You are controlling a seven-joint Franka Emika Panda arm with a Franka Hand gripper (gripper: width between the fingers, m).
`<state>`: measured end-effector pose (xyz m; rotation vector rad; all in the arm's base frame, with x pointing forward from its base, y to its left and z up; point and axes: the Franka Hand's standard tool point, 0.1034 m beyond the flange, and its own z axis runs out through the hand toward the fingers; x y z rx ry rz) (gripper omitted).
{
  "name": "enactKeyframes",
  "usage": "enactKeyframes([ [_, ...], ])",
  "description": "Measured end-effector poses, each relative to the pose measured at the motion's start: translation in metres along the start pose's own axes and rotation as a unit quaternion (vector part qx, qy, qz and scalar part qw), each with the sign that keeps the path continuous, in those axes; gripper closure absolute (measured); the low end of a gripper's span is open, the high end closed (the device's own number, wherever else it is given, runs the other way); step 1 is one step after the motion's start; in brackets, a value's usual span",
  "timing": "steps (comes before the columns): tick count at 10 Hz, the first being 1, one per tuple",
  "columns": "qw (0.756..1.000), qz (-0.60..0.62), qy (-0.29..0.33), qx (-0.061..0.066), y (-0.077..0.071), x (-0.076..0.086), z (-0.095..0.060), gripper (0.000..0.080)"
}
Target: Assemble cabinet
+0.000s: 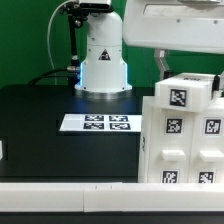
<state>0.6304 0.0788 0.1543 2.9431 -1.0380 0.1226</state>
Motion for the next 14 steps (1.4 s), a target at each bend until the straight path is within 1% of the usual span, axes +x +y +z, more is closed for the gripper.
enactKeyframes([
  [1, 0.997, 0.078, 0.004, 0.002, 0.0005, 0.0003, 0.0002, 0.0248],
  [2, 0.989, 0.148, -0.005, 0.009, 0.0005, 0.0004, -0.0003, 0.0248],
  [4, 0.983, 0.186, -0.008, 0.009, 0.0006, -0.0003, -0.0004, 0.0246],
  [6, 0.965, 0.262, -0.016, 0.012, 0.0007, -0.0005, -0.0005, 0.0246],
  [7, 0.945, 0.324, -0.031, 0.018, 0.0008, -0.0008, -0.0004, 0.0246],
  [8, 0.929, 0.367, -0.038, 0.02, 0.0005, -0.001, -0.0004, 0.0246],
  [9, 0.916, 0.398, -0.04, 0.02, 0.0005, -0.0009, -0.0004, 0.0246],
  [12, 0.867, 0.495, -0.045, 0.017, -0.001, -0.0019, -0.0011, 0.0246],
  [14, 0.871, 0.489, -0.045, 0.018, -0.0008, -0.0017, -0.001, 0.0246],
])
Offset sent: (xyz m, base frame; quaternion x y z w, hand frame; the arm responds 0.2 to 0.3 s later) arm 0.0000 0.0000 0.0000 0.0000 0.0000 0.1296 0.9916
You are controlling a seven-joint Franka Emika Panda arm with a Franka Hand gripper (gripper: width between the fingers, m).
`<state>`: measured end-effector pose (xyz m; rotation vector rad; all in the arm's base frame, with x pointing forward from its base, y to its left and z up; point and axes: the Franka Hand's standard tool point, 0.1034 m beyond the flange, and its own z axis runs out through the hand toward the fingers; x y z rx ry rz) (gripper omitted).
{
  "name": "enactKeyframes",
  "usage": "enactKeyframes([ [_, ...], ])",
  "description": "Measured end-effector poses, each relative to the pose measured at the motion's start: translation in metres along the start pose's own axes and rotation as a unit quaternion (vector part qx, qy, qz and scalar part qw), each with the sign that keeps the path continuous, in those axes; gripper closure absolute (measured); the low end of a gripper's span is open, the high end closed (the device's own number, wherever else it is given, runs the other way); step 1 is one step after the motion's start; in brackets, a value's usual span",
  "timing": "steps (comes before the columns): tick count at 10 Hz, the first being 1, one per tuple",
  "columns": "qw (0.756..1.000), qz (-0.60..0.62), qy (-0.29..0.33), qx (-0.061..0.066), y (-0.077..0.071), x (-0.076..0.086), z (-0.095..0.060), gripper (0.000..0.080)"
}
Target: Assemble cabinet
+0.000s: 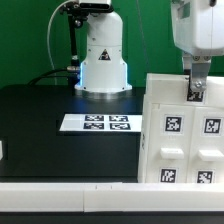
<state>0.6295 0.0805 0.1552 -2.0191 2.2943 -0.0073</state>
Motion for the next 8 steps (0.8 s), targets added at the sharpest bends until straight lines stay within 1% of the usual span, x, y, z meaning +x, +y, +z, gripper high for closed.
enactKeyframes([
  [2, 1.0, -0.004, 0.0, 0.0, 0.0, -0.001, 0.001, 0.0246],
  [3, 1.0, -0.025, -0.001, -0.001, 0.0, -0.002, -0.002, 0.0073],
  [4, 0.999, -0.043, -0.004, 0.0, -0.002, -0.005, -0.011, 0.0073],
  [5, 0.999, -0.053, -0.009, 0.006, -0.005, -0.009, -0.025, 0.0013],
  [6, 0.998, -0.055, -0.012, 0.012, -0.008, -0.01, -0.032, 0.0004],
  [8, 0.998, -0.058, -0.011, 0.01, -0.007, -0.01, -0.028, 0.0002],
])
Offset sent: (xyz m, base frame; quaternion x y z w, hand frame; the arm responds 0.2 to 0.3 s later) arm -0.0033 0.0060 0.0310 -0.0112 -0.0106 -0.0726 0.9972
